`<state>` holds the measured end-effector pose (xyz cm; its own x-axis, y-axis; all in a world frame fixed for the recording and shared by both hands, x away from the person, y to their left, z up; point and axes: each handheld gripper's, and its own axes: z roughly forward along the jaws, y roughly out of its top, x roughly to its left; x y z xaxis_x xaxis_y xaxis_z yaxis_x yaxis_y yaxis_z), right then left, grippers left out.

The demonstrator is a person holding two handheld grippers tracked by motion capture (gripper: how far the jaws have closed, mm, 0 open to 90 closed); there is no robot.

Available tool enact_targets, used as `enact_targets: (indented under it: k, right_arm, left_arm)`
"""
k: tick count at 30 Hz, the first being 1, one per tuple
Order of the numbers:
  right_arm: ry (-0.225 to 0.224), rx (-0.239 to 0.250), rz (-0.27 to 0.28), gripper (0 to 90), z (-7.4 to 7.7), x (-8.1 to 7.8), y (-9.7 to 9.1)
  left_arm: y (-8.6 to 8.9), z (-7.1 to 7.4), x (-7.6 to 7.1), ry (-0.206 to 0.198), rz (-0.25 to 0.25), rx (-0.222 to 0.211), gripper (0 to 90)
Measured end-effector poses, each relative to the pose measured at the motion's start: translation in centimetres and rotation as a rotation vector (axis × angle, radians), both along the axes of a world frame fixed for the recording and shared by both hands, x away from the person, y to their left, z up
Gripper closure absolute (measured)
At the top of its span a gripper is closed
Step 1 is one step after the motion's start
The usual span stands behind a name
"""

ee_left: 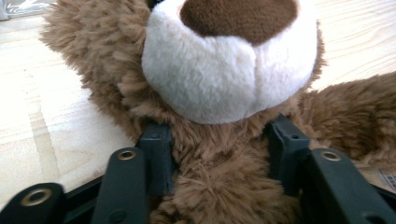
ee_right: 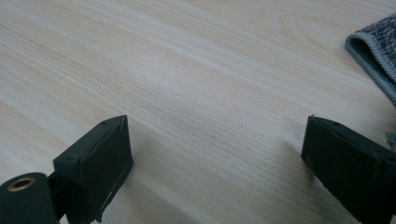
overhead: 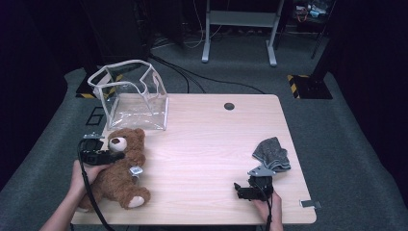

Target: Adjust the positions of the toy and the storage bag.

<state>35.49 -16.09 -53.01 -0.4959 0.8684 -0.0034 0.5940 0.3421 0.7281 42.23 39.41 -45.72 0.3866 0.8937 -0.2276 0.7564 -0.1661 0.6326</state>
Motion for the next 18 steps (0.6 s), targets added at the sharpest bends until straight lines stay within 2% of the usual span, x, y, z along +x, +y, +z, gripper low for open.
enact_targets:
  k: [3, 5, 6, 9, 15, 18]
  right_arm:
    - [0.001, 0.0, 0.001, 7.6, 0.0, 0.0, 0.0]
    - [0.001, 0.0, 0.0, 7.6, 0.0, 0.0, 0.0]
    - [0.001, 0.0, 0.0, 7.6, 0.0, 0.0, 0.0]
    - [0.001, 0.0, 0.0, 7.6, 0.0, 0.0, 0.0]
    - [0.001, 0.0, 0.0, 7.6, 0.0, 0.0, 0.0]
    - [0.001, 0.0, 0.0, 7.6, 0.0, 0.0, 0.0]
  left_arm:
    - [-0.3, 0.3, -0.2, -0.026, 0.031, -0.008, 36.9]
    - [-0.4, 0.5, -0.2, -0.019, 0.021, 0.002, 32.3]
    - [-0.5, 0.5, -0.2, -0.042, 0.029, 0.009, 30.7]
    - [-1.1, 1.2, -0.3, -0.061, 0.032, 0.03, 26.3]
    - [-1.8, 2.8, -0.5, -0.094, 0.028, 0.035, 16.4]
    - [-2.3, 3.9, -0.3, -0.12, 0.047, 0.04, 12.0]
